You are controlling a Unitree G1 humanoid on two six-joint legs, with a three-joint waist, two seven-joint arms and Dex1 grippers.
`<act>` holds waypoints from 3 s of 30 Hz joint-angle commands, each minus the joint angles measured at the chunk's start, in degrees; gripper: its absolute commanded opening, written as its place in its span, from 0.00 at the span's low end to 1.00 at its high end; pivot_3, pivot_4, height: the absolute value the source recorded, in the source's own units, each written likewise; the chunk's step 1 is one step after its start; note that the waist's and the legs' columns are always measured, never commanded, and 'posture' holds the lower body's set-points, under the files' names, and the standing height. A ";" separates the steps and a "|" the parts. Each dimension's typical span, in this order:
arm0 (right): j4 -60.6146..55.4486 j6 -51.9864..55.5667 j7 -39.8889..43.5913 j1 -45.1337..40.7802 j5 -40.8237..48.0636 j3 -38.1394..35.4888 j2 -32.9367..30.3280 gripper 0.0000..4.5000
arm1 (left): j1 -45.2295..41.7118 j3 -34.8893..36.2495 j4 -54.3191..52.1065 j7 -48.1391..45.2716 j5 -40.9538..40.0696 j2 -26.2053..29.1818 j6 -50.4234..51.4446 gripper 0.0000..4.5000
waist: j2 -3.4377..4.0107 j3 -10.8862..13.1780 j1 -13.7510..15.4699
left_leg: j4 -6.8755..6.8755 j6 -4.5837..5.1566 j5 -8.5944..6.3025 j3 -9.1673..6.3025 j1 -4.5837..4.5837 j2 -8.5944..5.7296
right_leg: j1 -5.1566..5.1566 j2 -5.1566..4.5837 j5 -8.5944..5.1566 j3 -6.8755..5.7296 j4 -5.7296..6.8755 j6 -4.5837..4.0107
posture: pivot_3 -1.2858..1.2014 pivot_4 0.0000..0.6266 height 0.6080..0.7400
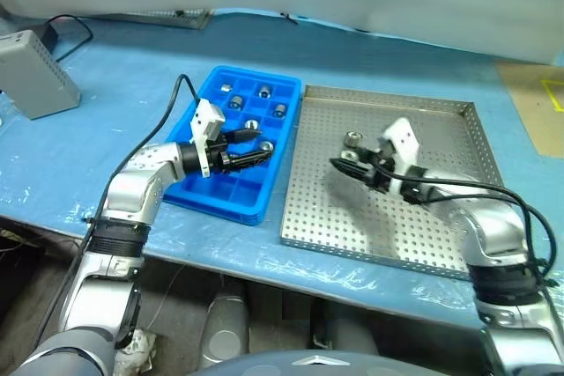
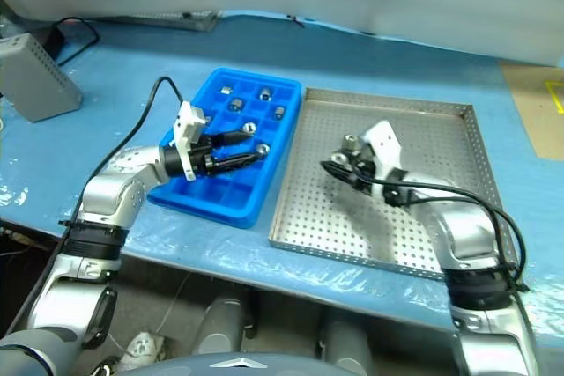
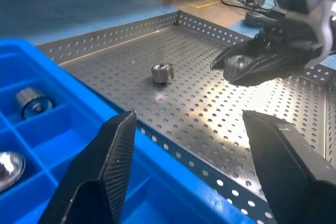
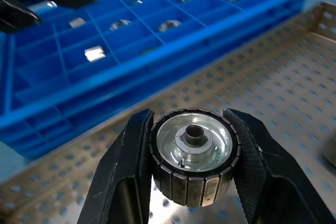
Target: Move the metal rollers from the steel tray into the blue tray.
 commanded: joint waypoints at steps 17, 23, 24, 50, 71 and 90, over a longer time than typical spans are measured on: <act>11.01 4.80 9.29 -12.16 4.50 11.49 13.87 0.37 | 6.41 10.84 -3.64 3.16 -1.15 11.70 -0.68 0.76 | -0.02 -0.01 3.56 | -0.02 -0.07 0.02 -0.13 -0.19 -0.02 | -0.16 -0.01 0.00 -0.03 0.04 0.00 | 0.69 0.24 1.00; 14.42 5.47 7.27 -11.94 4.09 11.16 17.31 0.37 | 7.33 10.17 -5.84 4.03 -1.64 11.11 0.33 0.76 | -0.02 -0.01 4.16 | -0.05 -0.15 0.06 -0.16 -0.19 -0.03 | -0.19 -0.02 0.00 -0.03 0.11 0.01 | 0.69 0.24 1.00; 14.96 5.15 6.95 -11.86 3.80 11.29 17.61 0.37 | 7.36 10.10 -5.89 4.11 -1.64 11.11 0.41 0.76 | -0.02 -0.01 4.25 | -0.07 -0.18 0.08 -0.16 -0.16 -0.03 | -0.19 -0.02 0.00 -0.02 0.12 0.01 | 0.69 0.24 1.00; 16.46 -3.22 3.42 -11.52 -3.15 7.03 12.31 0.97 | 3.82 6.58 -2.60 3.32 -1.28 7.37 -1.51 0.76 | -0.06 -0.03 5.26 | -0.29 -0.51 0.28 -0.18 -0.03 -0.06 | -0.20 -0.01 -0.01 0.02 0.22 0.05 | 0.66 0.24 1.00; 21.09 -12.89 -15.04 -10.50 -12.06 -5.16 6.53 0.97 | -4.68 -2.46 5.82 0.42 0.87 -6.92 -5.91 0.76 | -0.08 -0.04 1.09 | -0.14 -0.59 0.35 -0.09 -0.12 -0.06 | -0.22 0.02 0.02 0.04 0.19 0.01 | 0.59 0.24 1.00; 42.09 -22.67 -17.61 -16.42 -14.88 -6.28 8.65 0.97 | -5.23 -2.76 7.35 3.20 3.02 -9.85 -8.67 0.76 | -0.08 -0.04 0.06 | 0.09 -0.37 0.26 -0.10 -0.26 -0.04 | -0.22 0.00 0.04 -0.02 0.21 -0.04 | 0.59 0.24 1.00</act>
